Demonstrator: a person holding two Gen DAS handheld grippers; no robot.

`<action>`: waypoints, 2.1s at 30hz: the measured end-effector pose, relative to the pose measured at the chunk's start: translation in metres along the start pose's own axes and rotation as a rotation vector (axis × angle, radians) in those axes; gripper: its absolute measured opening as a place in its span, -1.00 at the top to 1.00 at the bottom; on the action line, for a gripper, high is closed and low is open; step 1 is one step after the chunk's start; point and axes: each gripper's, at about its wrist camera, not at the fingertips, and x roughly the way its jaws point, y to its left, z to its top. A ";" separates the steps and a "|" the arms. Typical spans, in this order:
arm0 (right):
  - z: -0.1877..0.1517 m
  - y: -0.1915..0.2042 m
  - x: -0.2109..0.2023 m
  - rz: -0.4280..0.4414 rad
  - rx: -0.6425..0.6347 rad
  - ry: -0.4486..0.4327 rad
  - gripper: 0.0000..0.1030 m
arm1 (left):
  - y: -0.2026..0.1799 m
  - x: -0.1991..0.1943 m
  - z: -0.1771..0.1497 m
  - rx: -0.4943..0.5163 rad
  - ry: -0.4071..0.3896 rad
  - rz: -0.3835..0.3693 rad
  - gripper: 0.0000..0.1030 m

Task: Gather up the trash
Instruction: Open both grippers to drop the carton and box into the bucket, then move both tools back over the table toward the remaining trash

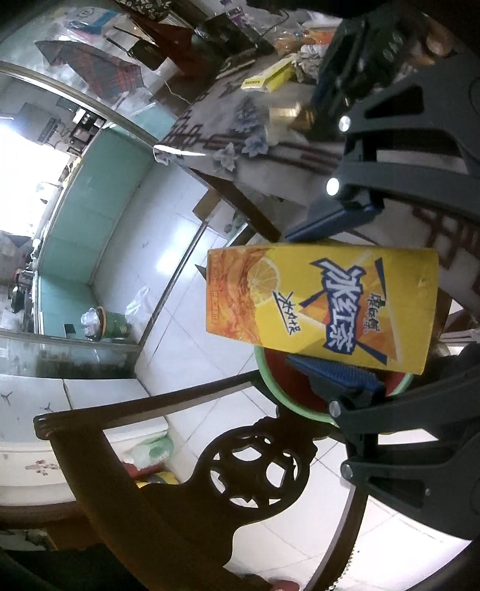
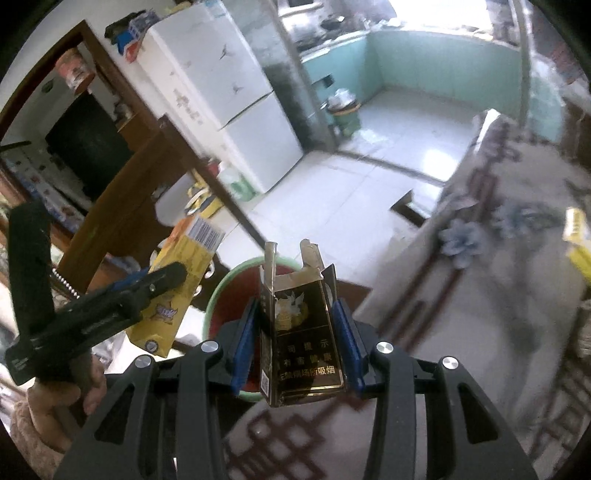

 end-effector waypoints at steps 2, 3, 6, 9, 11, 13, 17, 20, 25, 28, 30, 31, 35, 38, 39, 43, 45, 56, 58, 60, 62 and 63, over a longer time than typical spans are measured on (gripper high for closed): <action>-0.002 0.003 0.015 0.025 0.001 0.036 0.22 | 0.002 0.003 0.000 -0.007 0.003 0.005 -0.13; -0.003 0.006 0.019 0.035 0.000 0.045 0.22 | 0.004 0.004 0.000 -0.012 0.003 0.010 -0.13; -0.004 0.012 0.030 0.058 -0.017 0.066 0.21 | 0.009 0.008 0.000 -0.028 0.008 0.021 -0.13; -0.003 0.016 0.035 0.051 -0.034 0.066 0.23 | 0.012 0.010 0.001 -0.042 0.012 0.024 -0.13; -0.001 0.018 0.038 0.061 -0.039 0.070 0.22 | 0.013 0.010 0.001 -0.045 0.007 0.029 -0.13; 0.000 0.020 0.041 0.065 -0.044 0.076 0.18 | 0.015 0.011 0.001 -0.053 0.006 0.031 -0.13; -0.001 0.017 0.038 0.080 -0.027 0.057 -0.16 | 0.024 0.012 0.003 -0.105 -0.015 0.043 -0.30; -0.003 0.012 0.034 0.090 -0.001 0.049 -0.30 | 0.034 0.012 0.003 -0.165 -0.028 0.039 -0.42; -0.010 0.002 0.010 0.078 0.005 0.029 -0.30 | 0.030 0.014 0.004 -0.153 -0.025 0.033 -0.43; -0.019 -0.002 -0.014 0.039 -0.010 0.000 -0.30 | 0.026 0.015 0.003 -0.133 -0.024 0.023 -0.43; -0.029 -0.010 -0.032 0.014 -0.006 -0.019 -0.30 | 0.022 0.016 0.003 -0.116 -0.023 0.023 -0.43; -0.035 -0.015 -0.041 0.001 -0.001 -0.028 -0.30 | 0.017 0.017 0.002 -0.099 -0.018 0.028 -0.43; -0.061 -0.038 -0.080 -0.095 0.012 -0.062 -0.30 | -0.003 0.012 -0.004 -0.002 -0.012 0.046 -0.43; -0.082 -0.062 -0.112 -0.177 0.032 -0.092 -0.30 | -0.018 -0.001 -0.012 0.038 -0.019 0.058 -0.43; -0.091 -0.071 -0.124 -0.209 0.048 -0.103 -0.32 | -0.024 -0.005 -0.017 0.038 -0.015 0.048 -0.43; -0.121 -0.111 -0.155 -0.288 0.105 -0.107 -0.41 | -0.056 -0.019 -0.040 0.054 0.016 -0.018 -0.43; -0.130 -0.134 -0.170 -0.347 0.090 -0.091 -0.41 | -0.086 -0.028 -0.054 0.108 0.028 -0.064 -0.43; -0.112 -0.266 -0.207 -0.528 0.012 0.028 -0.43 | -0.189 -0.052 -0.107 0.203 0.080 -0.262 -0.57; -0.111 -0.277 -0.198 -0.535 -0.021 0.072 -0.44 | -0.202 -0.051 -0.111 0.218 0.086 -0.270 -0.57; -0.111 -0.287 -0.187 -0.536 -0.073 0.117 -0.44 | -0.212 -0.051 -0.114 0.226 0.088 -0.275 -0.57; -0.111 -0.297 -0.173 -0.543 -0.117 0.178 -0.47 | -0.220 -0.050 -0.116 0.233 0.097 -0.273 -0.57; -0.112 -0.301 -0.168 -0.541 -0.124 0.196 -0.48 | -0.224 -0.047 -0.117 0.239 0.105 -0.268 -0.57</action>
